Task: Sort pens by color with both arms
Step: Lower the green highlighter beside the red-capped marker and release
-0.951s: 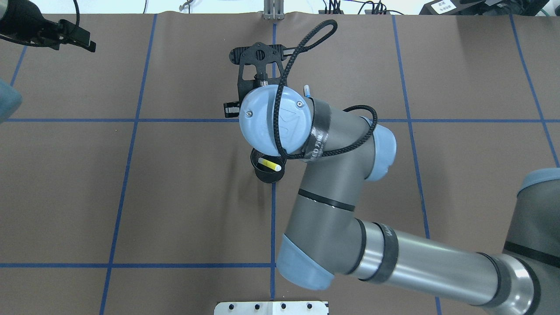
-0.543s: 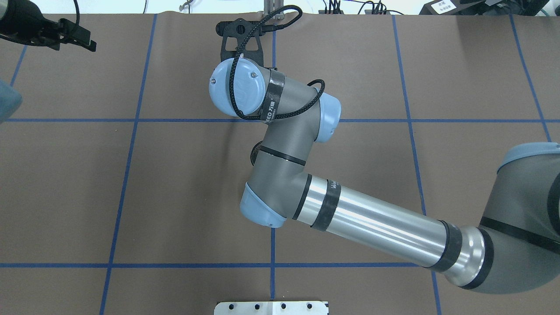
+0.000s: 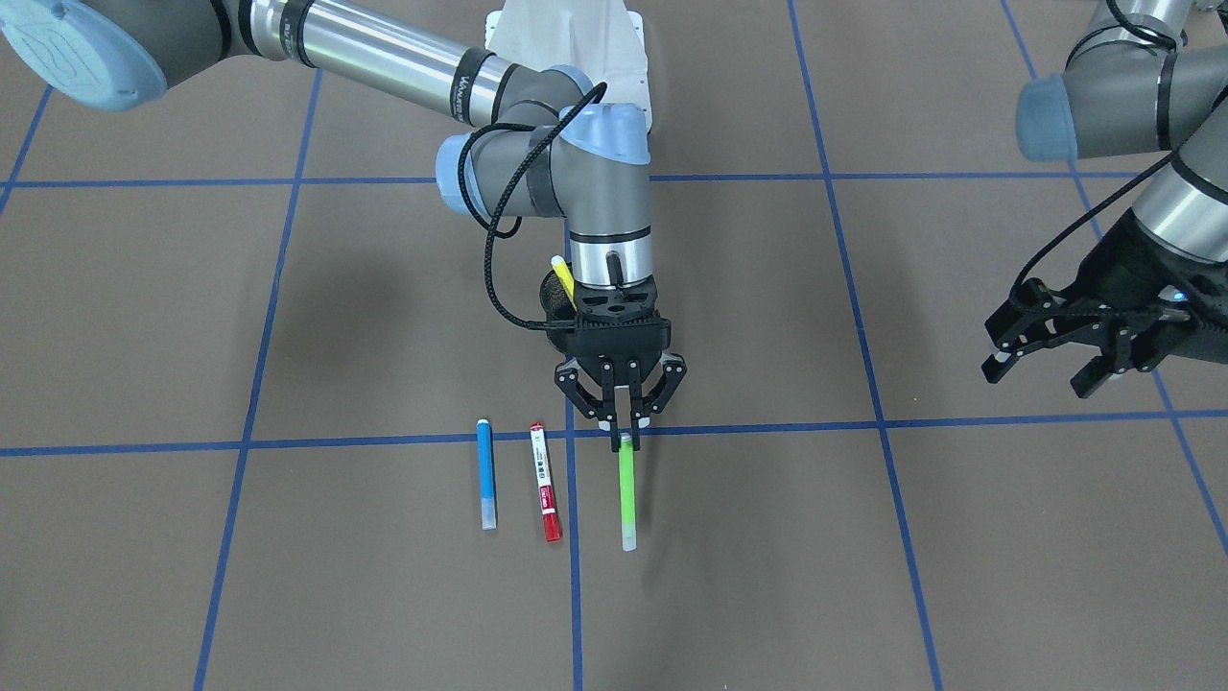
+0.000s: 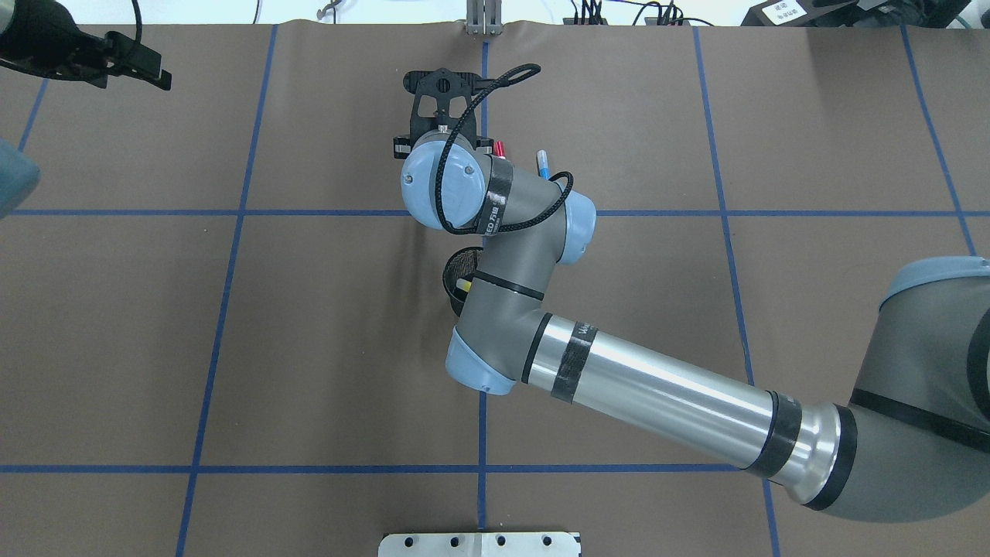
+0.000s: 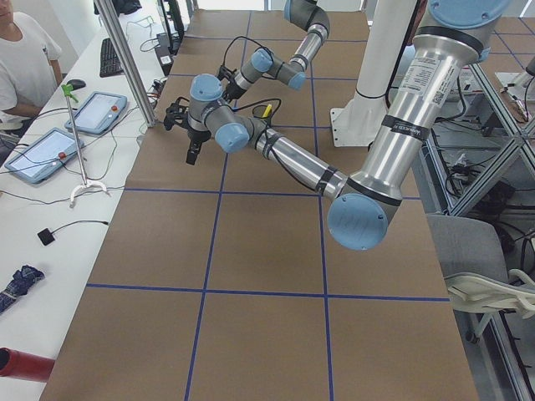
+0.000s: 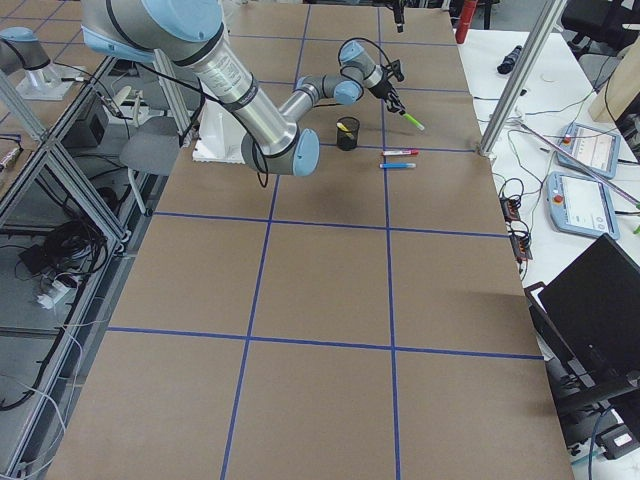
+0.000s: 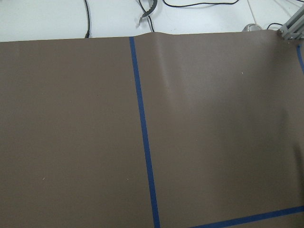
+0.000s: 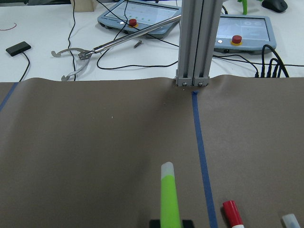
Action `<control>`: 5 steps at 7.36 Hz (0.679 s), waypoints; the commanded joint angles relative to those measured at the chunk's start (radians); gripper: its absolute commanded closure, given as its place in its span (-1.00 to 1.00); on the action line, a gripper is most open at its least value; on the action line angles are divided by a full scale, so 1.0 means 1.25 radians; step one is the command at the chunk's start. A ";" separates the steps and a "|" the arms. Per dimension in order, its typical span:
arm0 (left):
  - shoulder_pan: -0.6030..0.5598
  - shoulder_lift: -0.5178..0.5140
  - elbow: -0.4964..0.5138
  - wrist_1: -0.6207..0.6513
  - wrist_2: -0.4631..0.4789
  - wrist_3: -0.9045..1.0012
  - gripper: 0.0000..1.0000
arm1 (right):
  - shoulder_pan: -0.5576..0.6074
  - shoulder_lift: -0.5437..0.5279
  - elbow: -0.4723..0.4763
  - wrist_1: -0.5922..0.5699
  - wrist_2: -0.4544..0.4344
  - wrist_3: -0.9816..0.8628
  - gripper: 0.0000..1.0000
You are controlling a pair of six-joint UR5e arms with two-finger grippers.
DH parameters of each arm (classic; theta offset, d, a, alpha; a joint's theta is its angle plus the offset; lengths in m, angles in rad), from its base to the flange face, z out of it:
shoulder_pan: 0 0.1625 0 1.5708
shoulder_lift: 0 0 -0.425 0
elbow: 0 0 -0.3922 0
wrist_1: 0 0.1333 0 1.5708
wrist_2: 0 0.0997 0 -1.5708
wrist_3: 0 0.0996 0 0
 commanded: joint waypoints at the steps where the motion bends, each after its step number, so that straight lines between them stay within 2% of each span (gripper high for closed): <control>1: -0.001 0.000 -0.002 0.000 0.000 -0.003 -0.97 | -0.007 -0.007 -0.021 0.026 -0.010 0.004 1.00; 2: 0.000 0.000 -0.002 0.000 0.000 -0.002 -0.97 | -0.008 -0.004 -0.043 0.055 -0.012 0.003 1.00; 5: 0.000 0.000 -0.004 0.000 0.000 -0.002 -0.97 | -0.010 -0.004 -0.046 0.058 -0.013 -0.002 1.00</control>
